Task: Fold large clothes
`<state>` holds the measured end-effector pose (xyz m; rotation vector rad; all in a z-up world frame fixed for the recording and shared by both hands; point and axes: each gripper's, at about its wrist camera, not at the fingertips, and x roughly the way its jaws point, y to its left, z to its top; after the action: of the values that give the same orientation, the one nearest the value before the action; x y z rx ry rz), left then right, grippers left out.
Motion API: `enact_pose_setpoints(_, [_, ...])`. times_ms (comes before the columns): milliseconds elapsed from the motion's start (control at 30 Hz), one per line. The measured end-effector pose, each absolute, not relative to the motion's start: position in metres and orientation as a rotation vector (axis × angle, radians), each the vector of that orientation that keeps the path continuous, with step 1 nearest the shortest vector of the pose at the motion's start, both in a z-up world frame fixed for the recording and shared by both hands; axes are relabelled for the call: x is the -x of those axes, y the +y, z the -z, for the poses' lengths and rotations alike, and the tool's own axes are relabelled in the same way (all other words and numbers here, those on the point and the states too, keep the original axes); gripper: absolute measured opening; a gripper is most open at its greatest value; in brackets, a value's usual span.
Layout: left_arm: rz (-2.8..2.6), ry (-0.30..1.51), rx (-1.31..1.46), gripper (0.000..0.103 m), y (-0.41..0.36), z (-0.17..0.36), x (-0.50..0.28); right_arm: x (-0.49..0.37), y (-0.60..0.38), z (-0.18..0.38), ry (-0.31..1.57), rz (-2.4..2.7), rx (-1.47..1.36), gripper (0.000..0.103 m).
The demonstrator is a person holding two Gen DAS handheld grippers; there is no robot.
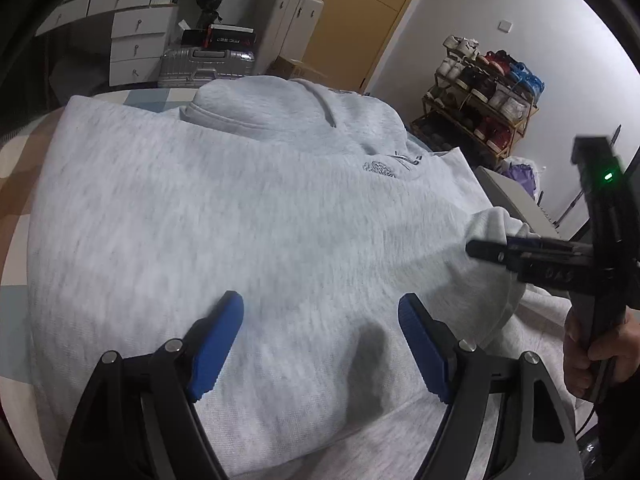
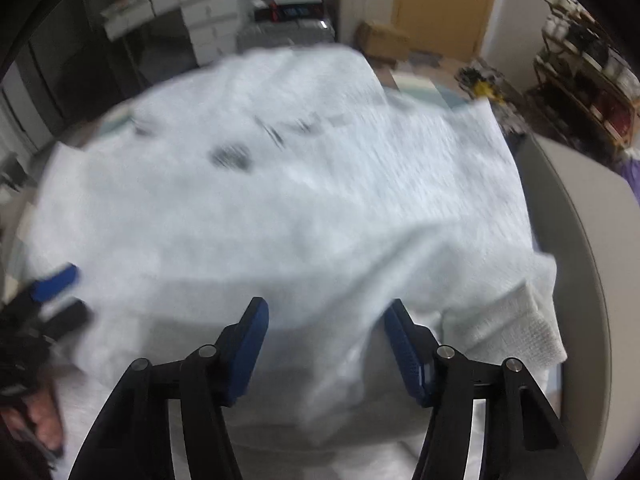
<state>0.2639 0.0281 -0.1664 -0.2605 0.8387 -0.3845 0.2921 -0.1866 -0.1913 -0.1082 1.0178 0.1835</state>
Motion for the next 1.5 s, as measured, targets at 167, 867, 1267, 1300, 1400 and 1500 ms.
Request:
enact_pose_setpoints(167, [0.374,0.837,0.243,0.076,0.021,0.17,-0.268,-0.29,-0.166,0.192,0.894,-0.264,0.036,0.067])
enact_pose_setpoints(867, [0.347,0.834,0.211,0.077,0.01,0.173,-0.269,-0.215,-0.201,0.136,0.466,-0.237,0.057,0.099])
enact_pose_setpoints(1267, [0.333,0.782,0.237,0.077,0.042,0.108,-0.277,-0.244,-0.255,0.185,0.605,-0.352,-0.342,0.099])
enact_pose_setpoints(1300, [0.312,0.774,0.198,0.077,0.044,0.099,-0.286,-0.245,-0.253,0.184,0.61,-0.357,-0.343,0.099])
enact_pose_setpoints(1400, [0.294,0.875,0.207,0.077,0.054,0.103,-0.325,-0.24,-0.247,0.181,0.598,-0.371,-0.317,0.099])
enact_pose_setpoints(1500, [0.31,1.067,0.388,0.076,0.075,0.146,-0.359,-0.236,-0.237,0.178,0.581,-0.388,-0.276,0.099])
